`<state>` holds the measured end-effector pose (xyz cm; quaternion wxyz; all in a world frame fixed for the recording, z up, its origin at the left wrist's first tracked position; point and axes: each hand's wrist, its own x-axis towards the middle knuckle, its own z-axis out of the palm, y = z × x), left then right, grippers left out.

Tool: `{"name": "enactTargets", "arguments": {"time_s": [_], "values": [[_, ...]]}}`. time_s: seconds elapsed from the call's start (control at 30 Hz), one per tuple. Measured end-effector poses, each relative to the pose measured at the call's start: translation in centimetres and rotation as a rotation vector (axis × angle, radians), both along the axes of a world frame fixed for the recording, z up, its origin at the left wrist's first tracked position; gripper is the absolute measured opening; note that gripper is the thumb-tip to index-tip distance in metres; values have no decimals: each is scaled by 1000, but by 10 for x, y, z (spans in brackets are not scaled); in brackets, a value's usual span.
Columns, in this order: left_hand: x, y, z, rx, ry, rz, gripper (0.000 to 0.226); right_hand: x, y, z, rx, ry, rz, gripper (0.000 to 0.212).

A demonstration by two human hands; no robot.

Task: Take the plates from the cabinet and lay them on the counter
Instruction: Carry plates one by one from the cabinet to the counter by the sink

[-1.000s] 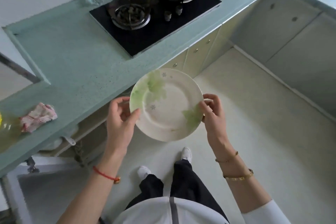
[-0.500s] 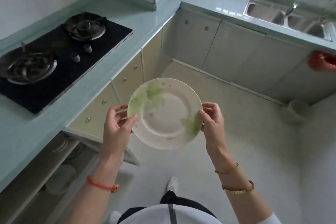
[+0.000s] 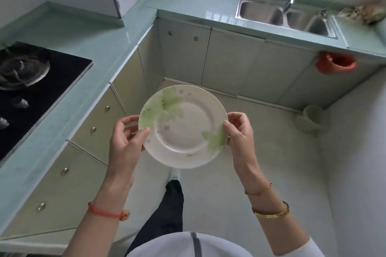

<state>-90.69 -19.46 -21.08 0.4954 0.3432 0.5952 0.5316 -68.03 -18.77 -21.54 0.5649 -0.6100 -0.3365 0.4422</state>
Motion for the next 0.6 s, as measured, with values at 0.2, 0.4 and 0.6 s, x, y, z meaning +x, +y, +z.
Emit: {"name": "enactTargets", "arguments": {"time_s": [0.2, 0.4, 0.6], "values": [[12, 121, -1, 11, -2, -77, 29, 14, 108, -1, 11, -4, -62, 14], [18, 255, 14, 41, 41, -181, 28, 22, 224, 3, 13, 24, -148, 13], [37, 361, 18, 28, 59, -241, 27, 37, 313, -1, -3, 53, -201, 13]]}}
